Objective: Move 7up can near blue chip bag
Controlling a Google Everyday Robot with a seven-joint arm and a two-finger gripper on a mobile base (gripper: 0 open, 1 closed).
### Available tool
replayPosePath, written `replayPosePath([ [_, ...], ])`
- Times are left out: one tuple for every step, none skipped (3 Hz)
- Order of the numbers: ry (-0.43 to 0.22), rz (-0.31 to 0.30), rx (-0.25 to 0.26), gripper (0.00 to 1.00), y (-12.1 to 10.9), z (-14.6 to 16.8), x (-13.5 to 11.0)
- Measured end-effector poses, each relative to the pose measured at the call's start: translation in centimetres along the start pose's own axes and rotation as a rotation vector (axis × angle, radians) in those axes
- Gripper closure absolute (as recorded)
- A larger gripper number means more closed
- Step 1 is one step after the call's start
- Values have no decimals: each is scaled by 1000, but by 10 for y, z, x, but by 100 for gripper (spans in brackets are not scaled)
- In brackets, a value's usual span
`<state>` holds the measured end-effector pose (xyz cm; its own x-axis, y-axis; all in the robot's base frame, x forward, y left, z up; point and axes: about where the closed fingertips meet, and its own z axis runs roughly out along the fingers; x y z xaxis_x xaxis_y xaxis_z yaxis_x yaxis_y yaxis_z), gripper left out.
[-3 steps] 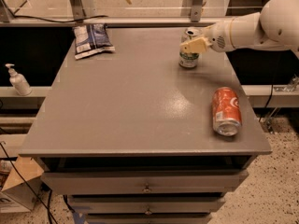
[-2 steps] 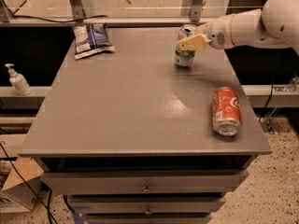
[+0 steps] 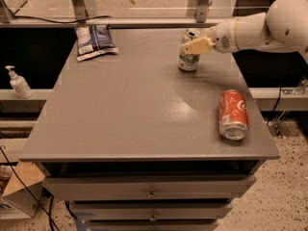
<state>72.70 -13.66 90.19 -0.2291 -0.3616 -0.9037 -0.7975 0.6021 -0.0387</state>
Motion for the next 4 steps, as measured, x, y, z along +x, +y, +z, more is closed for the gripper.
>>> replayPosePath([
  [-26, -25, -7, 100, 6, 18, -11],
  [-65, -94, -44, 100, 18, 42, -37],
  [-100, -172, -104, 100, 35, 67, -63],
  [-114, -230, -182, 100, 58, 102, -79],
])
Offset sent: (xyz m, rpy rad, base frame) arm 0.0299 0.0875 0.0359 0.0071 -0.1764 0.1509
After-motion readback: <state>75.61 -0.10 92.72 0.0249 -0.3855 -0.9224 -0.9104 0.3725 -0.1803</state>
